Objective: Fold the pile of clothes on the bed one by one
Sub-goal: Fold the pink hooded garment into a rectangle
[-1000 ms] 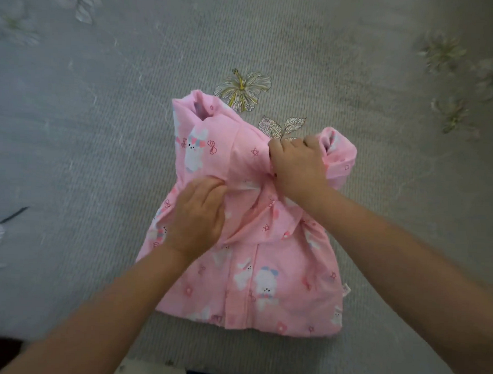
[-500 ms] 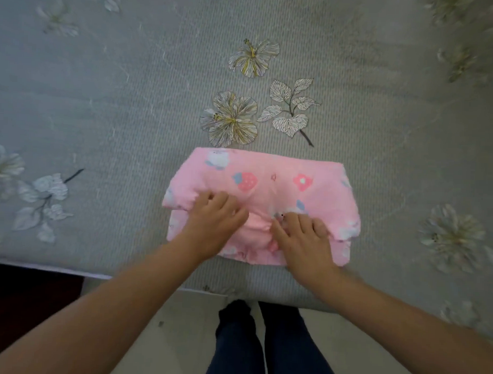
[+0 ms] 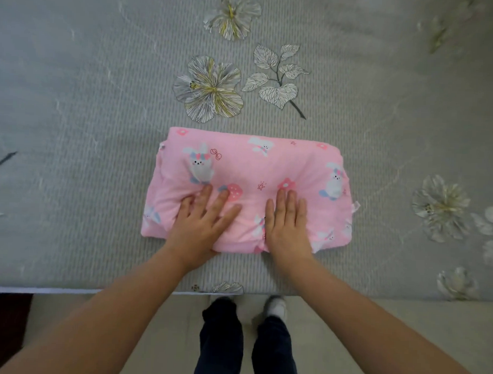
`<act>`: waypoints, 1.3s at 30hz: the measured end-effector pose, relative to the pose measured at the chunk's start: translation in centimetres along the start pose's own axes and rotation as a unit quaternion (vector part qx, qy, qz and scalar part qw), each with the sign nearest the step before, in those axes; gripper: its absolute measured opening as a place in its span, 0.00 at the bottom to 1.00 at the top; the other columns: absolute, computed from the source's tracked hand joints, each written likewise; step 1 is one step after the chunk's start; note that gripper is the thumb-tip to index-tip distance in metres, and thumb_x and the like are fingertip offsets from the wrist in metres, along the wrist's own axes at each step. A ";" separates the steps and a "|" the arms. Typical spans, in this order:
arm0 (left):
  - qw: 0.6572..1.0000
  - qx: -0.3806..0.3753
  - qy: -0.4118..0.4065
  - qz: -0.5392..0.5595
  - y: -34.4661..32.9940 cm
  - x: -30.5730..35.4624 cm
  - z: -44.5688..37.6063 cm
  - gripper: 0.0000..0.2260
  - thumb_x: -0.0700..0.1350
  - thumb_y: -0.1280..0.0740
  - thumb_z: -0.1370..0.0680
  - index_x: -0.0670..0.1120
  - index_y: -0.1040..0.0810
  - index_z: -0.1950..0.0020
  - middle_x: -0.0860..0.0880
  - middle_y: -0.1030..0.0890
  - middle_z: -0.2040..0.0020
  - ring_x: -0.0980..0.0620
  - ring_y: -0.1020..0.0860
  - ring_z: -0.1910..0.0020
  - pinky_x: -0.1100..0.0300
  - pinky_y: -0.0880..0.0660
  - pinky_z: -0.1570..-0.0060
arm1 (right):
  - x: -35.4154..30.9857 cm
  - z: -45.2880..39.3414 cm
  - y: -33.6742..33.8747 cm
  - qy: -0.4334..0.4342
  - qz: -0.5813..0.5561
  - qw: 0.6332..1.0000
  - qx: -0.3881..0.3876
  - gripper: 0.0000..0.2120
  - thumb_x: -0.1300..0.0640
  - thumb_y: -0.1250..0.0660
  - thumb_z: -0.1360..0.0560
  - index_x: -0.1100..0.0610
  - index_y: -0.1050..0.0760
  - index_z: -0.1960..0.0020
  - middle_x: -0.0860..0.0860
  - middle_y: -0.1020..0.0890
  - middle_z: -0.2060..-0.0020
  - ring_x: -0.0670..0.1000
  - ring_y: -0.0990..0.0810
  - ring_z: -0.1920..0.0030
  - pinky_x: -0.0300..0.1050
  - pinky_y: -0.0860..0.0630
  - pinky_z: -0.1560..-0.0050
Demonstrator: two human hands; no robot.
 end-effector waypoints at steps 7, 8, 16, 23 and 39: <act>1.000 -0.001 0.003 -0.004 0.3 0.0 -0.5 0.38 0.45 0.21 0.51 0.46 0.23 0.40 0.39 0.20 0.44 0.33 0.21 0.49 0.44 0.23 0.61 | 0.2 -0.7 0.1 0.015 -0.018 0.999 0.043 0.20 0.63 0.49 0.28 0.62 0.18 0.50 0.63 0.18 0.51 0.62 0.18 0.51 0.55 0.21 0.51; 1.000 -0.001 0.003 -0.002 0.4 -0.1 -0.5 0.35 0.43 0.22 0.51 0.46 0.20 0.43 0.39 0.20 0.44 0.33 0.21 0.50 0.43 0.23 0.62 | 0.3 -0.6 0.1 0.016 -0.034 0.998 0.056 0.21 0.64 0.50 0.26 0.63 0.18 0.51 0.64 0.18 0.52 0.62 0.18 0.52 0.55 0.21 0.52; 0.997 0.074 0.018 -0.016 1.7 0.2 0.1 0.36 0.46 0.21 0.47 0.49 0.24 0.39 0.38 0.21 0.43 0.33 0.23 0.47 0.41 0.25 0.56 | 1.7 0.0 1.3 0.028 -0.175 0.972 0.156 0.17 0.63 0.45 0.33 0.66 0.18 0.58 0.62 0.16 0.57 0.59 0.16 0.60 0.47 0.20 0.65; 0.959 0.275 0.028 -0.061 4.5 1.4 3.5 0.24 0.46 0.31 0.33 0.48 0.34 0.39 0.36 0.31 0.39 0.35 0.34 0.33 0.36 0.43 0.38 | 4.6 -0.2 4.6 0.018 -0.292 0.948 0.125 0.26 0.66 0.21 0.58 0.68 0.20 0.61 0.60 0.18 0.68 0.56 0.19 0.72 0.38 0.28 0.78; 0.983 0.174 -0.057 0.005 5.3 -0.1 -2.9 0.06 0.36 0.41 0.37 0.40 0.25 0.71 0.43 0.23 0.74 0.46 0.24 0.76 0.58 0.23 0.68 | 3.3 3.4 3.1 -0.065 -0.063 0.980 0.175 0.31 0.61 0.31 0.36 0.55 0.38 0.36 0.61 0.22 0.42 0.63 0.23 0.43 0.71 0.30 0.51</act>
Point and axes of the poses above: each hand's wrist, its own z-axis away from the middle knuckle, its own y-axis out of the back of the hand, x = y × z, the point moved 10 cm from there along -z, towards the middle knuckle
